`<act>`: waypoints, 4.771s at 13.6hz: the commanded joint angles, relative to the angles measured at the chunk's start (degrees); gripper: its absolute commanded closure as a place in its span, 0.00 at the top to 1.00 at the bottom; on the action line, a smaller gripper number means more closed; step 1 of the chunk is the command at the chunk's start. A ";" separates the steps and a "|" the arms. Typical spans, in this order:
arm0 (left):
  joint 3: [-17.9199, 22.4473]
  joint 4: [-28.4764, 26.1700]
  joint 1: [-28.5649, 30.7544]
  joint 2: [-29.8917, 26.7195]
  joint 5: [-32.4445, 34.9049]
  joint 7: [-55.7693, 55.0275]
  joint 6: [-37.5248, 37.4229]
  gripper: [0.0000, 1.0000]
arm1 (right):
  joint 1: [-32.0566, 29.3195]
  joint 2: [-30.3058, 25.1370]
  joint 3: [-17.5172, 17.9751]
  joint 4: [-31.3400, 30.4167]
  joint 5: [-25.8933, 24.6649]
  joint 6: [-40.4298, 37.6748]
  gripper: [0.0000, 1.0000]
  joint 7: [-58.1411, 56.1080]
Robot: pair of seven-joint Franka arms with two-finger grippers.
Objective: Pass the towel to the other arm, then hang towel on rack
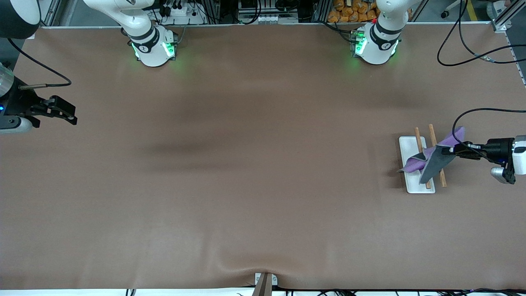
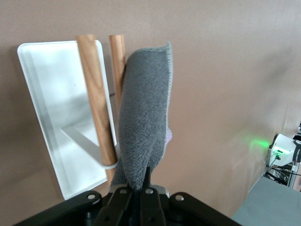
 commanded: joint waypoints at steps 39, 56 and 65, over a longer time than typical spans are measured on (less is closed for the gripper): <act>-20.84 10.50 -5.88 -22.65 29.85 -41.23 -5.49 1.00 | -0.93 3.14 -0.46 10.50 -0.70 -7.05 1.00 0.70; -19.11 8.93 -10.86 -27.66 30.29 -44.40 -5.05 1.00 | -7.78 2.87 6.66 10.50 -0.96 -7.40 1.00 0.70; 3.13 -0.38 -33.02 -36.09 28.98 -48.45 -4.88 1.00 | -7.78 2.70 6.48 10.59 -1.31 -7.31 1.00 0.62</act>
